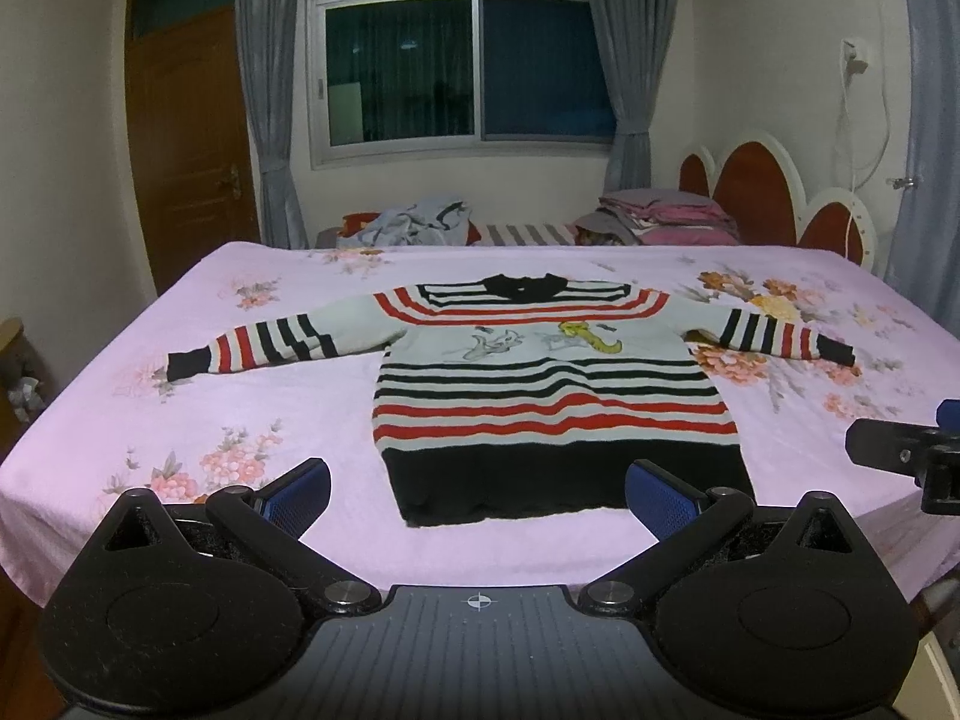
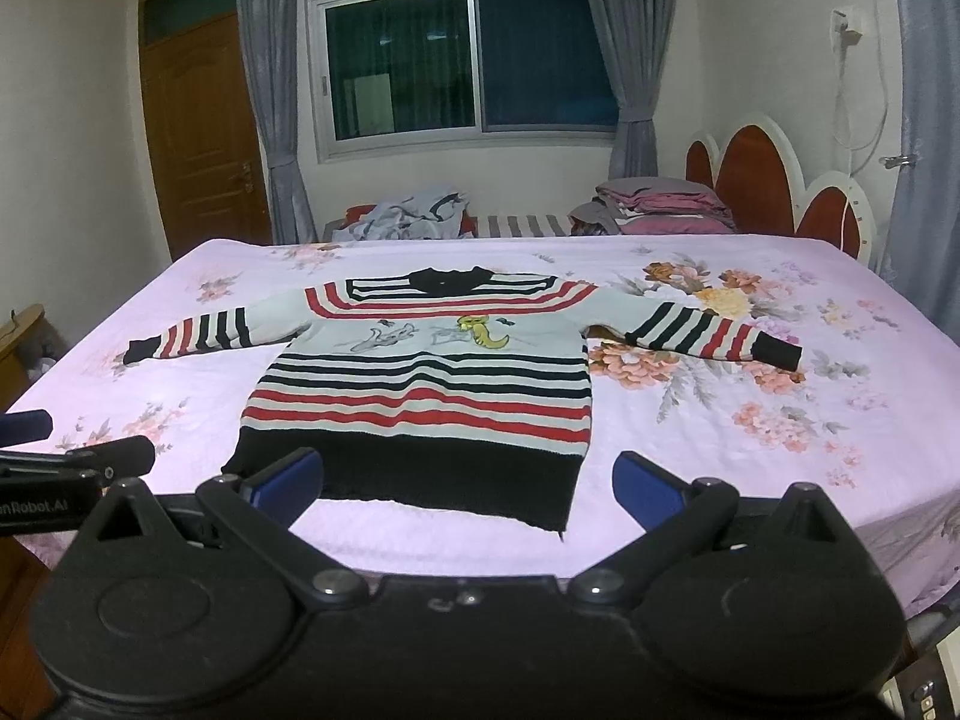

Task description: Fold small clothes

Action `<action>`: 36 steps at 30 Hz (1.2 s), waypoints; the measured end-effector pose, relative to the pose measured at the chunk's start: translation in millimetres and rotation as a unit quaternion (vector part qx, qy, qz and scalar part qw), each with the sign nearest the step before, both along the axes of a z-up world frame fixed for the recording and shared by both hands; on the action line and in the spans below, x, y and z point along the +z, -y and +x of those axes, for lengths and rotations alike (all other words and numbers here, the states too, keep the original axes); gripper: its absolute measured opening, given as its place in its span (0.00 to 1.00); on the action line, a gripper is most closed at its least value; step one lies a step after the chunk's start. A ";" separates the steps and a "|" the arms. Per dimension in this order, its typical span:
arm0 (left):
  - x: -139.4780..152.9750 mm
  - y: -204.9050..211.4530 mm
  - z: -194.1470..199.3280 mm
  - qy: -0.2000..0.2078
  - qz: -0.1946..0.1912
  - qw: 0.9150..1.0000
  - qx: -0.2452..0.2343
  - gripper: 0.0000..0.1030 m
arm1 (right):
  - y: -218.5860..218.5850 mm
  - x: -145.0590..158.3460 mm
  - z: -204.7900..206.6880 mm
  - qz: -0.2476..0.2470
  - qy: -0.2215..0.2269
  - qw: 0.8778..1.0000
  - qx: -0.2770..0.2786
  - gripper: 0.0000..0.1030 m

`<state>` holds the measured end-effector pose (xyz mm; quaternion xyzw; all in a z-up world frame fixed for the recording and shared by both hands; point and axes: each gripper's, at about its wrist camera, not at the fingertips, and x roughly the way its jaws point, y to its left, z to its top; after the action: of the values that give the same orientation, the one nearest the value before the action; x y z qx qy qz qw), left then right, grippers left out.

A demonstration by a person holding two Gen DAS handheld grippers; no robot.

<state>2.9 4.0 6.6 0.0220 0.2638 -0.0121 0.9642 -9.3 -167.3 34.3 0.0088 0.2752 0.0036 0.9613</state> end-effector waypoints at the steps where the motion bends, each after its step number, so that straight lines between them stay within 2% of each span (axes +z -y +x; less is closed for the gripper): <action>1: -0.2 0.2 0.5 0.000 0.000 1.000 0.000 1.00 | -0.3 0.3 0.6 0.000 0.000 1.000 0.000 1.00; 29: -2.1 -9.1 5.3 0.000 0.000 1.000 0.000 1.00 | -14.1 -1.3 6.4 -0.002 0.000 1.000 0.000 1.00; 36: -3.6 -6.6 18.4 0.002 0.002 1.000 0.002 1.00 | -5.8 -0.5 13.2 0.000 0.001 1.000 -0.015 1.00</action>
<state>21.2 10.6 3.1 0.0235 0.2616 -0.0095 0.9648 3.9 -161.5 33.8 0.0128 0.2741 -0.0104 0.9616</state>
